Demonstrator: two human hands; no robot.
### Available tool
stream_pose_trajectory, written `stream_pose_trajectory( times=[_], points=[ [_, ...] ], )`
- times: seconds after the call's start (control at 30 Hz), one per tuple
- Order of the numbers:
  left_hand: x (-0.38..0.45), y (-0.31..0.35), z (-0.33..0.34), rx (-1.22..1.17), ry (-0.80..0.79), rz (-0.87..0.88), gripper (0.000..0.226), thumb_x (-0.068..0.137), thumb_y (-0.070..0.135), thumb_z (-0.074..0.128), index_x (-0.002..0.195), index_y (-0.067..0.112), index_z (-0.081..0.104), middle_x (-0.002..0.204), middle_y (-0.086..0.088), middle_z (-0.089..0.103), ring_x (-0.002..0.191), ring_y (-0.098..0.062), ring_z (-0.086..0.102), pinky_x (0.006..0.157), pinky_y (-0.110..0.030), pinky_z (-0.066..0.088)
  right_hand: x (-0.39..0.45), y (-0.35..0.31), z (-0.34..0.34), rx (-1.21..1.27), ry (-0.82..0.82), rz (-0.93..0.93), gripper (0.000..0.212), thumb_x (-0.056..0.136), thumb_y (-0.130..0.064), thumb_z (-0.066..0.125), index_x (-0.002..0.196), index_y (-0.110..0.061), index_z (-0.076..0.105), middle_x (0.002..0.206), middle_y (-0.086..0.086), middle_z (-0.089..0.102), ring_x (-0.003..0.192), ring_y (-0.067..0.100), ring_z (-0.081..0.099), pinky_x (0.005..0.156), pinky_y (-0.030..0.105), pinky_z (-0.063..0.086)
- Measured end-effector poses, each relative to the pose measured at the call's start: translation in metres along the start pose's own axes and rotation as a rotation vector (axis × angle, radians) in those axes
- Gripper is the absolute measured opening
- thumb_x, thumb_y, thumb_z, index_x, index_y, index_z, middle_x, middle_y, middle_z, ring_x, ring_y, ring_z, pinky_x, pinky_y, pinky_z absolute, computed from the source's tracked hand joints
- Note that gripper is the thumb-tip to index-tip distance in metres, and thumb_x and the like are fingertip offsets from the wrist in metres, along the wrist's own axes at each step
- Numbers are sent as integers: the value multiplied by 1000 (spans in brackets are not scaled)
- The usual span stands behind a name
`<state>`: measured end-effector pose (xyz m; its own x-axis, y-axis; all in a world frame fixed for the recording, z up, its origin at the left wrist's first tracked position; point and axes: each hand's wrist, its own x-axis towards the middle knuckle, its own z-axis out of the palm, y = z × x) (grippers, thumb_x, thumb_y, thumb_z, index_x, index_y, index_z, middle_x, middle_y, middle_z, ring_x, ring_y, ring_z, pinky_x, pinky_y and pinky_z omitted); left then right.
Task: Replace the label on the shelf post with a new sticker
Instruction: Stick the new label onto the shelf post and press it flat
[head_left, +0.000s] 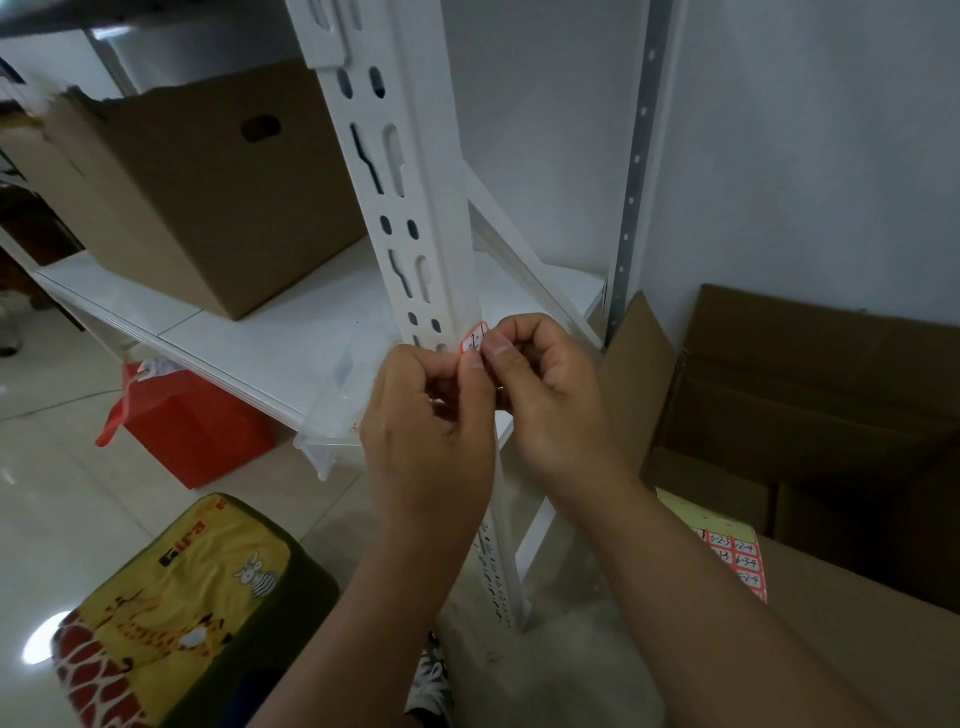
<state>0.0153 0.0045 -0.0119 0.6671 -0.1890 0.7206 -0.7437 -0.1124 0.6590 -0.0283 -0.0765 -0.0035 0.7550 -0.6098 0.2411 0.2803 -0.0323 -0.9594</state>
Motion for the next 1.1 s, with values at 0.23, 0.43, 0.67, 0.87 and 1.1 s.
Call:
stream_pose_trajectory(
  times=[0.23,0.43,0.67,0.87,1.1],
  points=[
    [3,1,1,95,7,50,15,92,17,57,81,18,47,71,12,49,60,-5,52,55,-11,44,1,0,1,22,6,1,11,98,-16,51,92,-10,58,88,10,68,86,27,67,77,37,59],
    [2,3,-2,137,-22,83,18,93,14,57,81,19,44,70,-2,53,60,-10,50,56,-13,41,0,0,0,36,12,-2,13,97,-16,51,94,-5,58,89,12,67,85,28,66,75,36,58],
    [2,4,-2,148,-21,65,20,93,13,58,81,20,44,68,1,52,59,-9,48,57,-10,40,0,0,1,32,12,-3,12,97,-16,51,94,-7,58,87,9,67,84,27,67,75,37,59],
    [4,3,-3,135,-13,36,20,93,15,59,80,19,44,66,4,51,55,-6,47,53,-10,39,2,1,2,16,14,-6,10,97,-16,52,93,-10,58,89,11,68,84,27,68,77,40,59],
    [4,2,-3,129,-27,35,22,93,13,59,81,21,43,67,1,53,55,-10,49,52,-12,40,2,1,2,23,13,4,12,97,-17,51,94,-8,58,90,13,68,85,30,67,75,40,59]
  ],
)
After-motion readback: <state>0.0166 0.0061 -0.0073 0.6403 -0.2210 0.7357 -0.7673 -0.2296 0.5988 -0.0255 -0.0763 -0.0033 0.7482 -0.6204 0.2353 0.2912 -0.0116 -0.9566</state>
